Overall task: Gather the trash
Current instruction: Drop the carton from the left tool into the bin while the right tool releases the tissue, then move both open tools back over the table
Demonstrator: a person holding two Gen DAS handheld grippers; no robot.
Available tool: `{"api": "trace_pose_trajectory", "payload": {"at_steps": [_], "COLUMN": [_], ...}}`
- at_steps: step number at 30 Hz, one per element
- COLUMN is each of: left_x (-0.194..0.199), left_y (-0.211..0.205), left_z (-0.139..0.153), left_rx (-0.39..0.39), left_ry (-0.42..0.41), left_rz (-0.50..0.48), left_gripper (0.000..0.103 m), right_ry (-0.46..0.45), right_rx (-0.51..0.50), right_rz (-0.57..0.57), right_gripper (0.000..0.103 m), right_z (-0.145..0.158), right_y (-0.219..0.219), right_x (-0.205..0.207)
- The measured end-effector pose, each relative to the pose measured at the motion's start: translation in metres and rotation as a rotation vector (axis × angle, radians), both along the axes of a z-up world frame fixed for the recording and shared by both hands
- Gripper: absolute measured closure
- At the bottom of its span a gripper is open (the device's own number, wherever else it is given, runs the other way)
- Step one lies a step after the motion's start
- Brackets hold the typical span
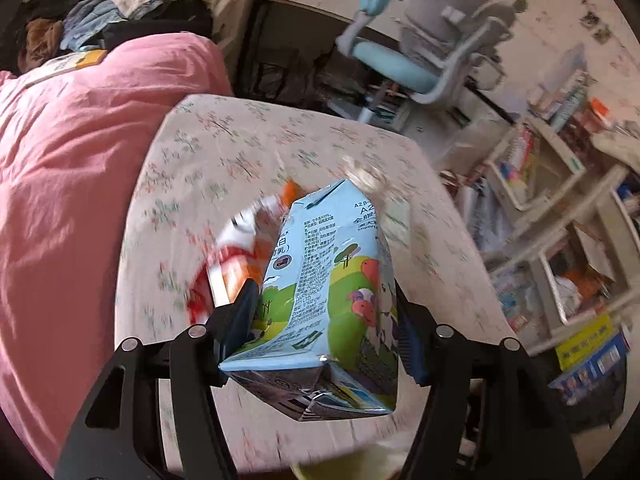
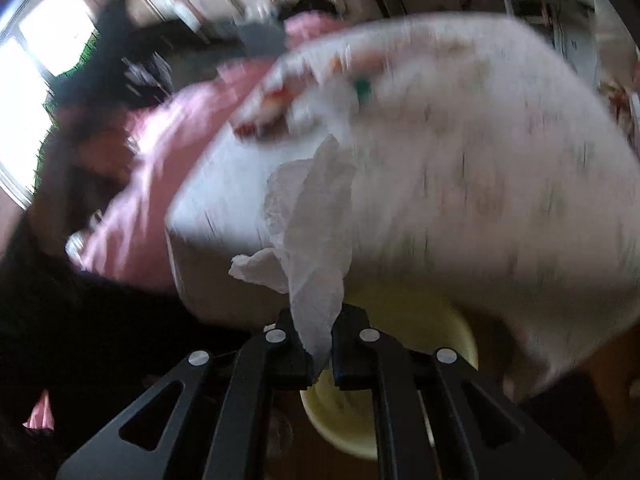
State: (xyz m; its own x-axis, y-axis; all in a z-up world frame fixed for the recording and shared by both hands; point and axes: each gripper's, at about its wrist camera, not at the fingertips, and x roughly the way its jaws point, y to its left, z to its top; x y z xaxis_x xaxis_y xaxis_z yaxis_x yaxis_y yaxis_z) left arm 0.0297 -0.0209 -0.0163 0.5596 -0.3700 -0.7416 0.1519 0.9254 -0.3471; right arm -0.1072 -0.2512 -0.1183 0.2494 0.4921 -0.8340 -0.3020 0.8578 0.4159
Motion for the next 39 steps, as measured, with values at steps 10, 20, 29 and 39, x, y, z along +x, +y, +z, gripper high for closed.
{"api": "trace_pose_trajectory", "payload": {"at_steps": [10,20,29,39], "left_x": [-0.124,-0.144,-0.163,-0.163], "left_y": [-0.059,-0.127,-0.091,-0.034], "left_z": [-0.054,-0.144,-0.075,-0.058], "left_rx": [0.042,0.322,0.222,0.096], "left_ry": [0.131,0.333,0.175,0.165], "left_rz": [-0.259,-0.354,-0.301,-0.172], "left_gripper": [0.043,0.042,0.030,0.027], "right_ry": [-0.078,-0.225,-0.239,-0.214], "right_rx": [-0.066,0.055,0.041,0.029], "right_rz": [-0.297,-0.464,-0.405,-0.314], "right_gripper": [0.047,0.042,0.042,0.042], "right_z": [0.013,0.044,0.059,0.053], "right_y": [-0.047,-0.070,-0.041,0.004], "right_x": [-0.031,-0.065,-0.088,-0.094]}}
